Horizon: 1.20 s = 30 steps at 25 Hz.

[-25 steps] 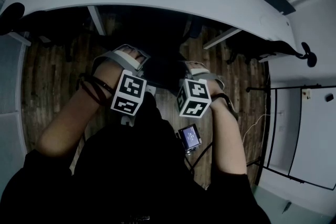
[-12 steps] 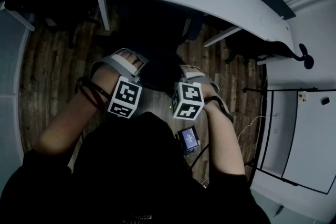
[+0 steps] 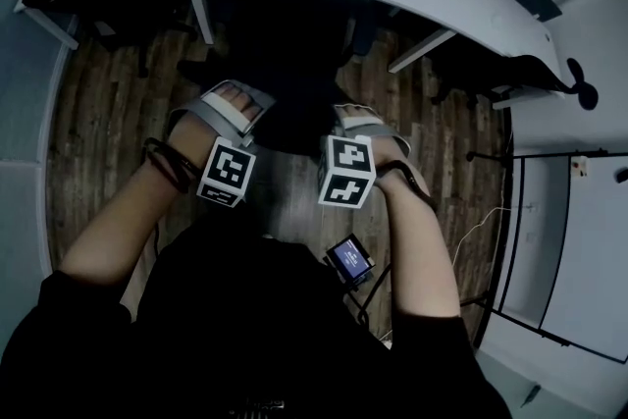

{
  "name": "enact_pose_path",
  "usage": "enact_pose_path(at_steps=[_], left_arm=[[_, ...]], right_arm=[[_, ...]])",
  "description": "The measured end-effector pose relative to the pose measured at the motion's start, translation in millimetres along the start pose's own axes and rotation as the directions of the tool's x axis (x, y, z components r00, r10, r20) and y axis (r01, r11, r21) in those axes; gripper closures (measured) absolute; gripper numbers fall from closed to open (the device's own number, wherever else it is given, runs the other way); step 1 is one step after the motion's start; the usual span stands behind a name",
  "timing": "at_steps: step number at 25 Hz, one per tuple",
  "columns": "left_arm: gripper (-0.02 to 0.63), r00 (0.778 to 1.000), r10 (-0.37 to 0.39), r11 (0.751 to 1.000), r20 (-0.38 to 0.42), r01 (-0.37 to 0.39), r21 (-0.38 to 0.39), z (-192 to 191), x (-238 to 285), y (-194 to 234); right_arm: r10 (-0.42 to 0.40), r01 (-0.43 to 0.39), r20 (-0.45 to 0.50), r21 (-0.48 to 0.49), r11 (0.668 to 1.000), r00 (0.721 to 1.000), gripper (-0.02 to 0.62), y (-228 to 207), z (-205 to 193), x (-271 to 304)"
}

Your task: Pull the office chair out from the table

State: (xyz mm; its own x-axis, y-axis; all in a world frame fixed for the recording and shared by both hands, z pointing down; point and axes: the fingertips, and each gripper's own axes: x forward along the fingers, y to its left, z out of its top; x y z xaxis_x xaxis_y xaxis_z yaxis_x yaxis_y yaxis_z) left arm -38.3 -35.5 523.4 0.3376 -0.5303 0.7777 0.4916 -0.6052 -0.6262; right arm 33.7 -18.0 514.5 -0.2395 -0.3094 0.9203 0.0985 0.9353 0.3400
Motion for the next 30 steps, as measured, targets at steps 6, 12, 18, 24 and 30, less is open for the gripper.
enact_pose_path(at_steps=[6, 12, 18, 24, 30], left_arm=[[0.197, 0.999, 0.027, 0.999, -0.029, -0.026, 0.033, 42, -17, -14], [0.204, 1.000, 0.006, 0.999, -0.011, -0.006, 0.032, 86, -46, -43], [0.204, 1.000, -0.025, 1.000, 0.013, 0.025, 0.005, 131, -76, -71], [0.208, 0.991, -0.108, 0.989, 0.079, 0.114, -0.088, 164, -108, -96], [0.193, 0.978, -0.167, 0.981, 0.128, 0.177, -0.077, 181, -133, -129]], right_arm=[[0.000, 0.000, 0.023, -0.001, 1.000, 1.000, 0.259, 41, -13, -24], [-0.003, 0.003, 0.042, 0.005, 1.000, 0.999, 0.259, 95, -12, -47], [-0.021, 0.020, 0.058, 0.012, 1.000, 0.998, 0.259, 151, -12, -69], [-0.041, 0.039, 0.058, 0.033, 0.999, 0.997, 0.259, 196, 0, -87], [-0.056, 0.053, 0.039, 0.075, 0.996, 0.998, 0.259, 233, 15, -94]])
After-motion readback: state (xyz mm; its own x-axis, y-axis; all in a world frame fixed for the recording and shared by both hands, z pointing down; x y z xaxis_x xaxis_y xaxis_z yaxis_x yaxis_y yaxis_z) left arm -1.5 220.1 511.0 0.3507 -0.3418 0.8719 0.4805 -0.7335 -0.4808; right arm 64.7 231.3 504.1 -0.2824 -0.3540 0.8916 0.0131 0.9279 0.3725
